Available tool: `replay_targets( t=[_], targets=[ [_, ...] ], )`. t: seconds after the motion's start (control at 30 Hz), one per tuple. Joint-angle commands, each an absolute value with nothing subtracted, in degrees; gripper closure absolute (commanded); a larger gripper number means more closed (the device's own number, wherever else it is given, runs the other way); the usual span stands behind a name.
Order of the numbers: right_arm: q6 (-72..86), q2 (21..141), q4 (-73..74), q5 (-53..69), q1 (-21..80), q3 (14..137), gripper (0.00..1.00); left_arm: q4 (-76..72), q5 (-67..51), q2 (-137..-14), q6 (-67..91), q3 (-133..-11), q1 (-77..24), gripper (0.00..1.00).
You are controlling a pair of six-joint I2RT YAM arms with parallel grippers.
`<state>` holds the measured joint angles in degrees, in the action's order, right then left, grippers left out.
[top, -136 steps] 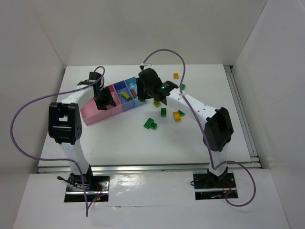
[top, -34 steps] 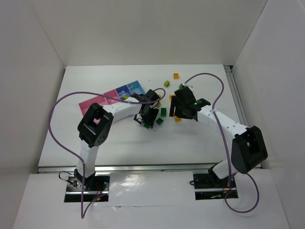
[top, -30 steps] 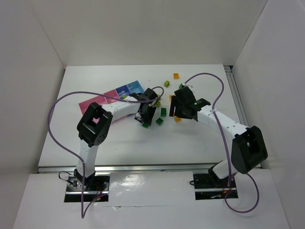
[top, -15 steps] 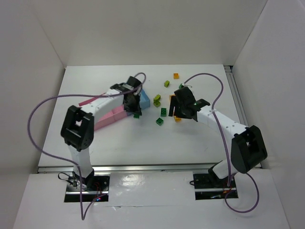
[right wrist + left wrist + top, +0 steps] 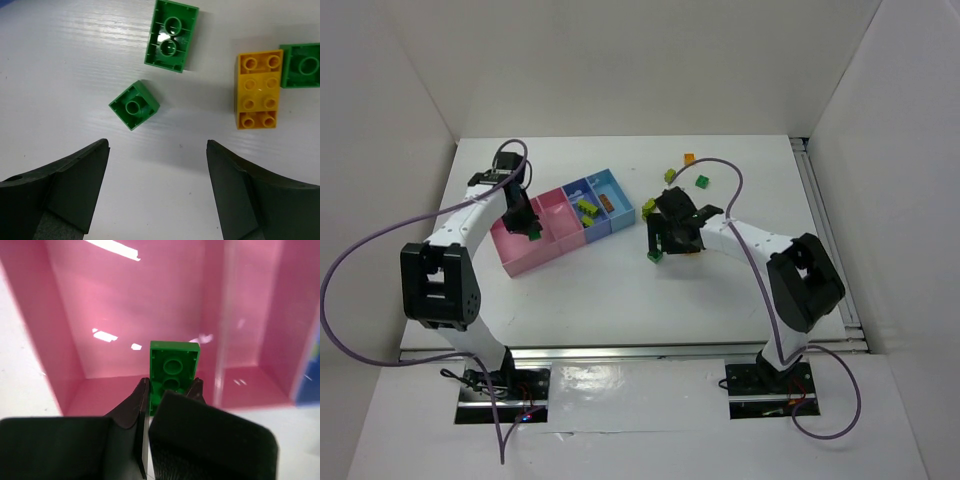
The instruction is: Sort the legos into containers by color
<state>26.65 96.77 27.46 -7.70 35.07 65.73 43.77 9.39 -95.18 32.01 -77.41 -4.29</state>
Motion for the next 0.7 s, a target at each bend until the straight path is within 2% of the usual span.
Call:
replay_targets(
  t=[0.0,0.07,0.13,0.2,0.23,0.33,0.4,0.5,0.53,0.67],
  targets=[
    [24.6,99.0,24.6,-6.3,36.3,69.5,0.14,43.9,10.5,-97.9,33.8,-77.1,-2.4,1.00],
    [23.9,101.6,24.1,-5.8,36.3,70.4,0.14,43.3,10.5,-99.2,34.4,-77.1,-0.5,1.00],
    [23.4,103.4,23.4,-5.8,36.8,71.7,0.14,42.5,10.0,-100.3,34.4,-77.1,0.3,0.91],
    [23.4,106.1,23.4,-5.8,36.8,72.8,0.14,41.9,9.5,-100.3,34.4,-76.6,0.9,0.70],
    [22.9,106.9,22.9,-5.3,36.8,73.3,0.14,41.9,8.7,-100.3,33.8,-76.6,0.9,0.49],
    [22.2,109.4,22.9,-4.7,36.8,75.4,0.17,41.9,8.7,-99.1,33.1,-76.6,1.4,0.31],
    [22.2,110.6,22.9,-4.7,37.4,76.4,0.23,41.9,8.2,-98.3,33.0,-77.1,1.9,0.25],
    [22.2,111.3,23.4,-5.3,38.8,77.1,0.31,42.5,7.0,-96.4,32.5,-77.7,3.2,0.25],
    [22.2,111.8,23.4,-5.3,39.3,77.1,0.38,43.0,6.2,-95.5,32.5,-78.2,3.3,0.25],
    [22.2,111.3,23.4,-6.2,40.3,77.1,0.52,43.5,4.3,-92.5,32.5,-78.8,4.4,0.25]
  ],
)
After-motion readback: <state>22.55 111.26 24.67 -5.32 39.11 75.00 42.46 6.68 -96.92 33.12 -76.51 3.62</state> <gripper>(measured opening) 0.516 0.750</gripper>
